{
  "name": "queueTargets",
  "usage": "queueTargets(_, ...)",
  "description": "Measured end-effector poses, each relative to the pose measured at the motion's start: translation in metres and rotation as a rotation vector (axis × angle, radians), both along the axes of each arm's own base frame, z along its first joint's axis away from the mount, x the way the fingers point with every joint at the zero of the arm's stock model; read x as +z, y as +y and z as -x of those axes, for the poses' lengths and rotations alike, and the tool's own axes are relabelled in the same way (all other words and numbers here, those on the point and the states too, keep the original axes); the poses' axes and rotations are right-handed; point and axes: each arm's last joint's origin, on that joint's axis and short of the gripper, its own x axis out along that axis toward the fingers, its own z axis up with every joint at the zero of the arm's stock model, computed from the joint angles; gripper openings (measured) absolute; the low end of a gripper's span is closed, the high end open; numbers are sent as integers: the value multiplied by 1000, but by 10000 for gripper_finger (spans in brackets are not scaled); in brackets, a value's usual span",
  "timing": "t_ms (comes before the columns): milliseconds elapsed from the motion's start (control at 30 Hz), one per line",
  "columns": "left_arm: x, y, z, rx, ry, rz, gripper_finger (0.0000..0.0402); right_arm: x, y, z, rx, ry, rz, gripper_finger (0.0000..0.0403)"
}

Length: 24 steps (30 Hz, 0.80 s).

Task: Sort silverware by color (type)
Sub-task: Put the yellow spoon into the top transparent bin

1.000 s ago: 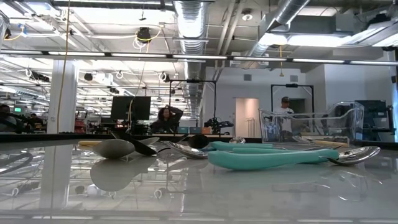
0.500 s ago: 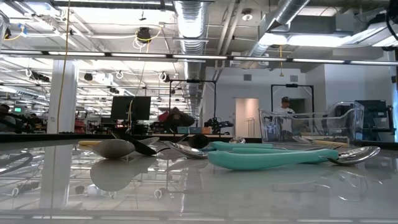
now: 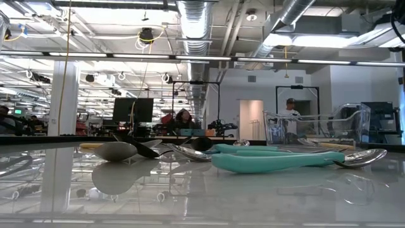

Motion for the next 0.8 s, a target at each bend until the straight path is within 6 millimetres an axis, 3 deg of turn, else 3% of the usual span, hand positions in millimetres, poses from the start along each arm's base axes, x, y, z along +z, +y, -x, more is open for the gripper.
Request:
queueTargets(100,0,5,-4,-96,2,9,110,0,-2,-3,-21,-1,-4,131)
queueTargets(267,1,18,-8,-94,2,-7,110,7,-14,-4,-58,-11,-6,131)
queueTargets(800,3,35,-13,-206,-30,-46,110,68,-74,22,15,-12,98,127)
